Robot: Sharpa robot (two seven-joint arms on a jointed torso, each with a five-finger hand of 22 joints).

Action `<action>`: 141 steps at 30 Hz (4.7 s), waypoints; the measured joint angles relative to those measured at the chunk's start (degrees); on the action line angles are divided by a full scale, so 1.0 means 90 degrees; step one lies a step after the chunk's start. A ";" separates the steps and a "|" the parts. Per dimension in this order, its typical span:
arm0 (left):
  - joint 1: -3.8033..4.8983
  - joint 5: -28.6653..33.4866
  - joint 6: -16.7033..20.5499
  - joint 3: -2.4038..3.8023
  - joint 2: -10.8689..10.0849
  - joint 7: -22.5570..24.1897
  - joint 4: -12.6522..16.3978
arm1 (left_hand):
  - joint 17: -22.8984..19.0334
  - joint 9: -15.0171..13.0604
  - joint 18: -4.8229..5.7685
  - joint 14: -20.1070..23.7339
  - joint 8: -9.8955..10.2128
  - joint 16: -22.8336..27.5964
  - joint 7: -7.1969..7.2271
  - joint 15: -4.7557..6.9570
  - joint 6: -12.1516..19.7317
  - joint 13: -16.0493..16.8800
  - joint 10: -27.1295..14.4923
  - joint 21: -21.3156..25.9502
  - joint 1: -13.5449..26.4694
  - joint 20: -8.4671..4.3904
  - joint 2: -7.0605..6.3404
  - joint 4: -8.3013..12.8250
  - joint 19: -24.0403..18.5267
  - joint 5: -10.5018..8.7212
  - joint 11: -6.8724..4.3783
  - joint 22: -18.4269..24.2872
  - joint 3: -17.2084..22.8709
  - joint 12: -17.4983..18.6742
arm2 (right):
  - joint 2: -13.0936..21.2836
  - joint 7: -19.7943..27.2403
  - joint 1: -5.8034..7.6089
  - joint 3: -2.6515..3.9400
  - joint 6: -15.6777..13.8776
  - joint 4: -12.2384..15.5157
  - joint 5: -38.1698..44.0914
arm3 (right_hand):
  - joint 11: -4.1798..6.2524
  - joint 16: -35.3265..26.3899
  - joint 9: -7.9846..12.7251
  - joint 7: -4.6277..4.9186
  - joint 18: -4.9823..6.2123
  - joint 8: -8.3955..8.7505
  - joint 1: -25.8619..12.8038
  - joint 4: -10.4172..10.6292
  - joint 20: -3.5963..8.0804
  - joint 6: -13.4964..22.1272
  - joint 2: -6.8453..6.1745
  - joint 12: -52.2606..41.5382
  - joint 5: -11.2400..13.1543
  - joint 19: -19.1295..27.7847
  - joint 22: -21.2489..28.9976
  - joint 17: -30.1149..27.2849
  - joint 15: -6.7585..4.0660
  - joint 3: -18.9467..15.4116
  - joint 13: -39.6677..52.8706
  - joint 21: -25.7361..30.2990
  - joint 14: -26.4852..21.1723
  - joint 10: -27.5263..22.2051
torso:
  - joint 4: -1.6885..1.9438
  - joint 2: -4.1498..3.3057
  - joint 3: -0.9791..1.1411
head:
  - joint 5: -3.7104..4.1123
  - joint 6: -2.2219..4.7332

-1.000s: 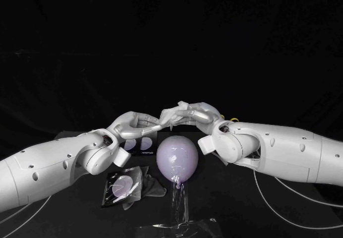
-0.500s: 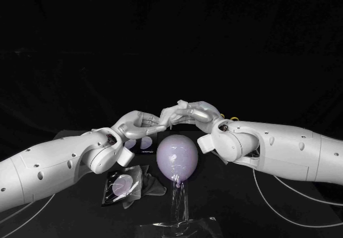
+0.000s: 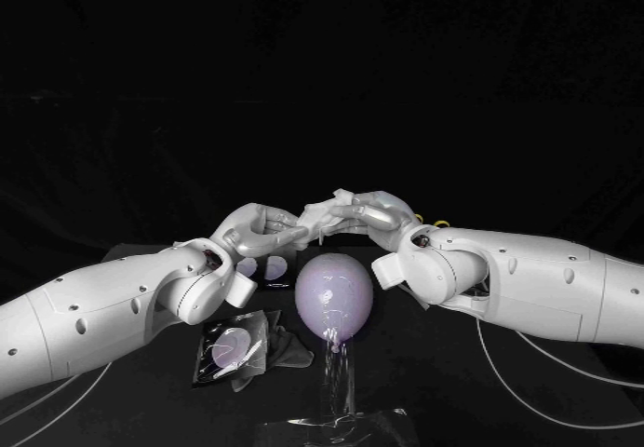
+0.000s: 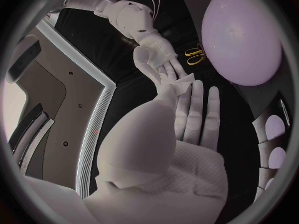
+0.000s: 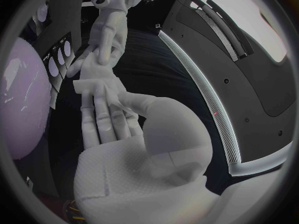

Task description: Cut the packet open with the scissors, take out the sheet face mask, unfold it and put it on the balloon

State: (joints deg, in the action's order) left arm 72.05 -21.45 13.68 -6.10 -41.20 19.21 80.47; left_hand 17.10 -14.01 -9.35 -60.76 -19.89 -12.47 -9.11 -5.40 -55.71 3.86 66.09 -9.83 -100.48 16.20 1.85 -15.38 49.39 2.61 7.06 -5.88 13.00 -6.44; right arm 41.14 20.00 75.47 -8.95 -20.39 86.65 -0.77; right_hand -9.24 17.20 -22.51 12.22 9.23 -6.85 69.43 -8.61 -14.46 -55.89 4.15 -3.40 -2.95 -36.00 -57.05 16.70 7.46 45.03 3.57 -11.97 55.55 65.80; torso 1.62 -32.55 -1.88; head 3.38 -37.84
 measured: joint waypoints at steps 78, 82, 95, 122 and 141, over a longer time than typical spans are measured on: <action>0.0136 0.0607 -0.1209 0.0111 -0.0448 -0.0638 0.0036 | 0.0590 -0.1274 -0.0051 -0.0119 -0.0184 -0.0563 -0.0238 0.0029 0.0575 -0.0009 -0.0079 -0.1597 0.2018 -0.0413 -0.1095 0.1311 0.0031 0.0027 0.0119 -0.0970 0.2434 0.0296 | 0.0173 -0.0056 -0.0031 -0.0010 0.0840 0.0012 -0.0181 | -0.0111 -0.0654 -0.0781 -0.0082 0.0101 -0.1678 -0.0041 0.0299 -0.0007 0.1211 0.0444 -0.0003 0.0025 -0.0881 0.2253 -0.0689 0.0031 -0.0035 -0.0003 0.0887 0.0473 -0.0521 | -0.0003 -0.0001 0.0001 | 0.0061 -0.0040; 0.0133 0.0543 -0.1120 0.0109 -0.0450 -0.0659 -0.0007 | 0.0564 -0.1143 -0.0048 0.0110 0.0071 -0.0436 -0.0297 -0.0084 0.0894 -0.0016 -0.0265 -0.1387 0.2182 -0.0295 -0.1317 0.1252 -0.0192 0.0028 0.0212 -0.0841 0.2375 0.0296 | 0.0179 -0.0083 -0.0029 -0.0008 0.0822 0.0002 -0.0183 | -0.0111 -0.0654 -0.0792 -0.0086 0.0100 -0.1729 -0.0041 0.0301 0.0011 0.1253 0.0444 -0.0002 0.0025 -0.0948 0.2306 -0.0693 0.0013 -0.0033 -0.0003 0.0887 0.0552 -0.0521 | -0.0003 -0.0001 0.0002 | 0.0056 -0.0059; 0.0133 0.0133 -0.0685 0.0109 -0.0499 -0.0640 -0.0344 | 0.0552 -0.0998 -0.0043 0.0921 0.0315 -0.0277 -0.0275 -0.0318 0.1167 -0.0005 -0.0850 -0.0787 0.2384 0.0036 -0.1631 0.1138 -0.0605 0.0028 0.0365 -0.0437 0.1928 0.0291 | 0.0204 -0.0120 -0.0029 -0.0008 0.0687 -0.0017 -0.0217 | -0.0112 -0.0654 -0.0790 -0.0086 0.0091 -0.1751 -0.0042 0.0301 0.0034 0.1253 0.0444 -0.0001 0.0035 -0.0969 0.2327 -0.0701 0.0013 -0.0033 -0.0003 0.0887 0.0552 -0.0522 | -0.0005 -0.0001 0.0006 | 0.0065 -0.0071; 0.0111 0.0935 0.0830 0.0124 -0.0409 -0.0908 0.0813 | 0.3336 -0.1187 -0.0099 -0.1864 -0.0175 -0.4834 0.0284 0.0772 -0.0121 0.0814 0.1195 -0.3536 0.2819 -0.1287 -0.1345 0.0219 0.1784 0.0021 -0.0556 -0.1920 0.1417 -0.1450 | 0.0151 0.0070 -0.0026 -0.0007 0.0181 -0.0002 -0.0287 | -0.0113 -0.0690 -0.0795 -0.0098 0.0041 -0.1828 -0.0042 0.0281 0.0012 0.1265 0.0443 0.0003 0.0037 -0.0990 0.2419 -0.0743 -0.0009 -0.0014 -0.0004 0.0887 0.0574 -0.0523 | -0.0002 0.0004 0.0003 | 0.0053 -0.0066; 0.0111 0.1252 0.1404 0.0124 0.0104 -0.2151 0.0806 | 0.4184 -0.1338 -0.0085 -0.2053 -0.0184 -0.5653 0.0307 0.0783 -0.0050 0.1605 0.0856 -0.4945 0.3368 -0.1368 -0.1369 -0.0138 0.1881 0.0021 -0.0589 -0.3403 0.0690 -0.2319 | 0.0076 0.0252 -0.0026 -0.0008 -0.0062 0.0049 -0.0193 | -0.0088 -0.0715 -0.0799 -0.0109 0.0000 -0.1909 -0.0042 0.0262 0.0012 0.1276 0.0443 0.0016 0.0049 -0.0990 0.2461 -0.0765 -0.0009 0.0003 -0.0004 0.0887 0.0573 -0.0498 | -0.0005 0.0001 0.0008 | 0.0046 -0.0043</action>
State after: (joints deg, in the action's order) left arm 73.05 -10.18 26.31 -4.99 -40.27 -0.15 87.72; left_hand 54.75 -26.05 -10.11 -79.23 -21.55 -63.35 -6.34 1.64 -56.17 18.30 73.79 -54.33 -70.17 3.89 -10.47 -16.62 66.32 2.80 1.76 -36.50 19.21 -27.31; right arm 41.82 22.27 75.24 -9.02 -20.95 87.09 -2.51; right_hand -10.03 10.77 -29.70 11.24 9.23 -24.03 69.05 -6.26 -14.35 -44.40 8.14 -3.25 -2.51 -44.91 -34.90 9.81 7.38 45.05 3.53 -3.99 60.71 61.31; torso 1.57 -32.54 -1.81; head 3.79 -38.22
